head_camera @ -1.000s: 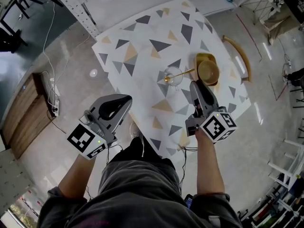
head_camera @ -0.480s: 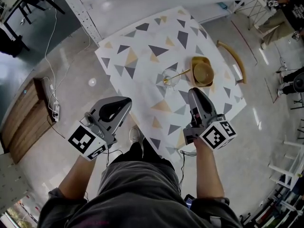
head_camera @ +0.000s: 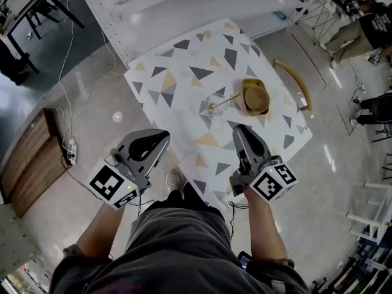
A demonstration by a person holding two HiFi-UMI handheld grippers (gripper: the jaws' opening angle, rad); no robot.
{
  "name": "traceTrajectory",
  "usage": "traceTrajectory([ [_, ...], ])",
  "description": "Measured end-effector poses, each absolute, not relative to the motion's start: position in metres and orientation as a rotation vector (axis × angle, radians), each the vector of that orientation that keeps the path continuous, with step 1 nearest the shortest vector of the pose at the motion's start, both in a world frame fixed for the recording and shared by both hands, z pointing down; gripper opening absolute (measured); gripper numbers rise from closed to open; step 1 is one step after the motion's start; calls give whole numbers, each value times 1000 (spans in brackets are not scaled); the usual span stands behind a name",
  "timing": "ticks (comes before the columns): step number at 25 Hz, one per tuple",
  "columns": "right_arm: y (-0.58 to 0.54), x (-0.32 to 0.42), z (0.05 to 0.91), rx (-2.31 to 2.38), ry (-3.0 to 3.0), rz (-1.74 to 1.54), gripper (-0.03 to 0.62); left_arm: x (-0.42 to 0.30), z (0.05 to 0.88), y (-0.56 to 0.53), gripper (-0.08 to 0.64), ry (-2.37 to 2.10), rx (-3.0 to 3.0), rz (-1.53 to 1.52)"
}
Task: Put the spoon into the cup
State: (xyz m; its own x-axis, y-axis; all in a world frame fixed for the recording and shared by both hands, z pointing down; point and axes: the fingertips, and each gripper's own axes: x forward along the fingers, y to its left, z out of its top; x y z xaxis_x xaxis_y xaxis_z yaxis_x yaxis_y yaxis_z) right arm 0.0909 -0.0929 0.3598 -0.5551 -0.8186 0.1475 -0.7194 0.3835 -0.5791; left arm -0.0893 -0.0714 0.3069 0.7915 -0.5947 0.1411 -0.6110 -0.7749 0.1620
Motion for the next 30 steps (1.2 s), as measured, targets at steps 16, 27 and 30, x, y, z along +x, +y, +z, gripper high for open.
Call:
traceTrajectory([
  [16, -64, 85, 350, -1362, 2478, -918, 31, -87, 299, -53, 15, -924, 2793, 107],
  [27, -57, 82, 349, -1331, 2495, -915, 21, -83, 297, -50, 15, -914, 2806, 110],
  [30, -57, 82, 348, -1329, 2500, -915, 20, -83, 295, -51, 14, -913, 2807, 112],
])
